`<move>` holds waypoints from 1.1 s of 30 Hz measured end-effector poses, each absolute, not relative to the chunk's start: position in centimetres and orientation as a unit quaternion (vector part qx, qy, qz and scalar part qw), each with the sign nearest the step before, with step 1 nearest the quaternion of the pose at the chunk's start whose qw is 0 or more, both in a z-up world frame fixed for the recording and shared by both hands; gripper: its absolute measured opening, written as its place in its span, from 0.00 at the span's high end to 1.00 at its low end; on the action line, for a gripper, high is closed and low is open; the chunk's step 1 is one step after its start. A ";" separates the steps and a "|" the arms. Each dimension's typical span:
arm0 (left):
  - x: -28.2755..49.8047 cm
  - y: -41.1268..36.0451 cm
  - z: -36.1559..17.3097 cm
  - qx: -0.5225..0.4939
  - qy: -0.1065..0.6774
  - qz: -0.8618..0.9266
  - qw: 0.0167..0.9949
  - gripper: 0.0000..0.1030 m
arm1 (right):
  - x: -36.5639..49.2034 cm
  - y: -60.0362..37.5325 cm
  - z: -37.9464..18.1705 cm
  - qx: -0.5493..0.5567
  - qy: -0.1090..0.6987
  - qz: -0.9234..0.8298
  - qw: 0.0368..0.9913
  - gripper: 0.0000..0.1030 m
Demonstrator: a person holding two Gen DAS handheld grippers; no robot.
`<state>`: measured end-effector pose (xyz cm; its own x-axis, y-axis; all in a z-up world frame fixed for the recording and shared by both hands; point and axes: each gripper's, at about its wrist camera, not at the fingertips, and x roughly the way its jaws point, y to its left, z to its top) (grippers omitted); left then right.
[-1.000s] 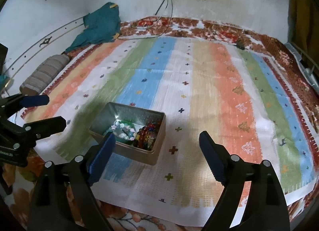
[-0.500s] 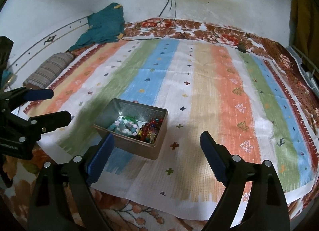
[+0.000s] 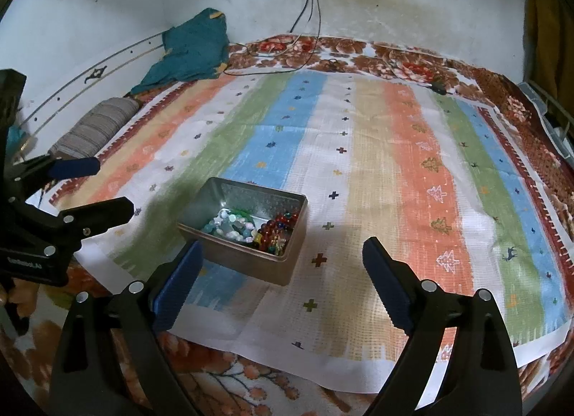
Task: Organize jewelry
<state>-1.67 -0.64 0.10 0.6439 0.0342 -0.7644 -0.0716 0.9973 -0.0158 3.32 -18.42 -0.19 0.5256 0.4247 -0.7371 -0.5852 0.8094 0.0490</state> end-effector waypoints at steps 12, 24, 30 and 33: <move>-2.0 -0.9 0.6 -0.016 0.415 0.025 0.909 0.06 | 3.2 -18.8 -0.1 -0.099 0.384 0.288 0.872 0.08; -1.9 -1.1 0.5 -0.014 0.417 0.022 0.909 0.06 | 3.2 -19.0 -0.2 -0.100 0.385 0.289 0.871 0.08; -1.8 -0.9 0.3 -0.015 0.421 0.023 0.907 0.06 | 3.2 -19.0 -0.2 -0.100 0.386 0.288 0.871 0.08; -1.8 -0.6 0.2 -0.016 0.422 0.025 0.906 0.06 | 3.2 -19.0 -0.3 -0.100 0.387 0.287 0.870 0.08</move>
